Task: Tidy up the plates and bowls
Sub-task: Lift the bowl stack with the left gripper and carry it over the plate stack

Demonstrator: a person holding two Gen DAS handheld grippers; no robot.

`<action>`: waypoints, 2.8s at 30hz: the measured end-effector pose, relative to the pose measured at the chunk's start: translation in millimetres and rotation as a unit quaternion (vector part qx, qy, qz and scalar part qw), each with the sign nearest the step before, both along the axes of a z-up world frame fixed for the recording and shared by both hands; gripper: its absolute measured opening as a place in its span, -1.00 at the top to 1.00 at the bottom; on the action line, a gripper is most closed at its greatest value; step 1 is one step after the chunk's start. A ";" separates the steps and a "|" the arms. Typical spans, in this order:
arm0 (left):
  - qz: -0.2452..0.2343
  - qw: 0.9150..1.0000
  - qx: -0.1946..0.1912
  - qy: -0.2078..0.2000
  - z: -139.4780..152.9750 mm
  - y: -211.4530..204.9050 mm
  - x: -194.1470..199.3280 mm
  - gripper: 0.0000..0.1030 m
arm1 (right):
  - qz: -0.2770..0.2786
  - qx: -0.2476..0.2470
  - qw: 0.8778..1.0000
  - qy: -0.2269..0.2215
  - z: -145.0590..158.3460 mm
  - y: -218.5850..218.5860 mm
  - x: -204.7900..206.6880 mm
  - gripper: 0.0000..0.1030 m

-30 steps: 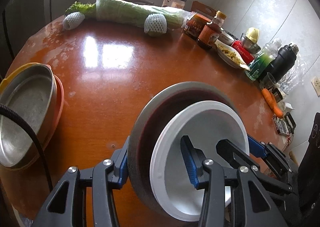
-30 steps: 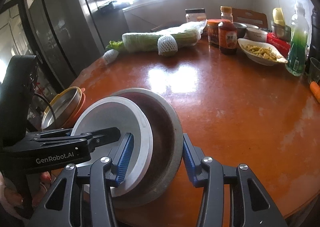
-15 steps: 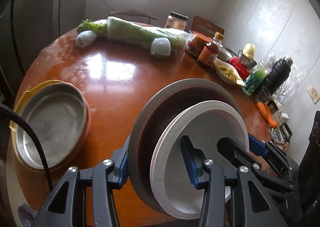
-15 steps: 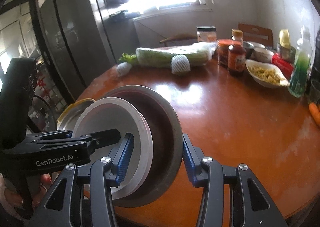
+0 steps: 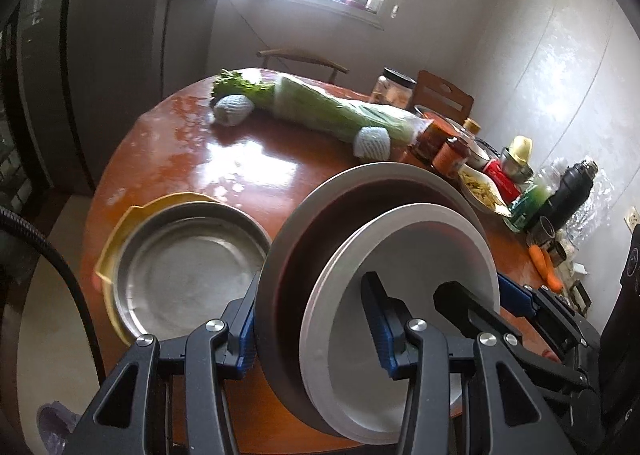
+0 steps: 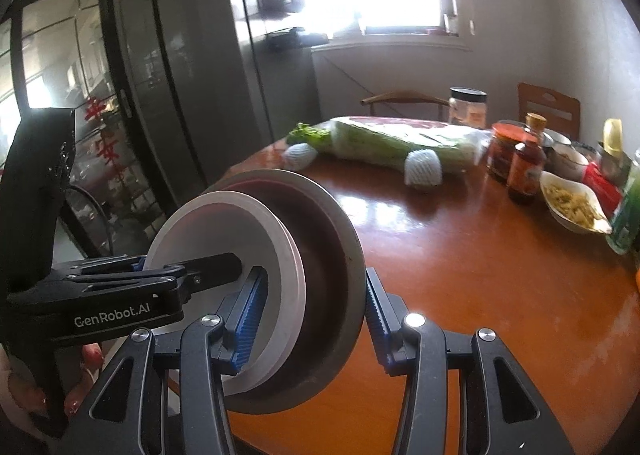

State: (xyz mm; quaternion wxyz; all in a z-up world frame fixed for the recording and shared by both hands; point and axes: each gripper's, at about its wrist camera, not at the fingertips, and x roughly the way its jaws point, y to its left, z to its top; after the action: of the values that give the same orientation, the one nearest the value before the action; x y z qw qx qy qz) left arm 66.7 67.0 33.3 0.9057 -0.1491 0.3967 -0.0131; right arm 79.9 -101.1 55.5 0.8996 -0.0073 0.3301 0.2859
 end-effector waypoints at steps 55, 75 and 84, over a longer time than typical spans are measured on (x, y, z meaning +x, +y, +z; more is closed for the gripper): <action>0.063 0.997 -0.006 0.036 -38.4 120.2 14.0 0.08 | 0.079 -0.039 0.996 0.026 -33.3 137.8 40.8 0.05; 0.065 0.997 -0.006 0.042 -49.5 123.8 18.6 0.08 | 0.077 -0.042 0.995 0.037 -47.1 142.2 46.8 0.05; 0.065 0.997 -0.007 0.042 -51.1 124.3 18.9 0.08 | 0.073 -0.043 0.996 0.037 -48.5 142.9 48.2 0.03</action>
State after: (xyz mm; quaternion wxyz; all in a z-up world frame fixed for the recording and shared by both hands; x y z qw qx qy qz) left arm 85.6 191.3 -17.8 0.8860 -0.1811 0.4241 0.0492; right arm 128.1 41.9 7.0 0.8622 -0.0590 0.3739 0.3366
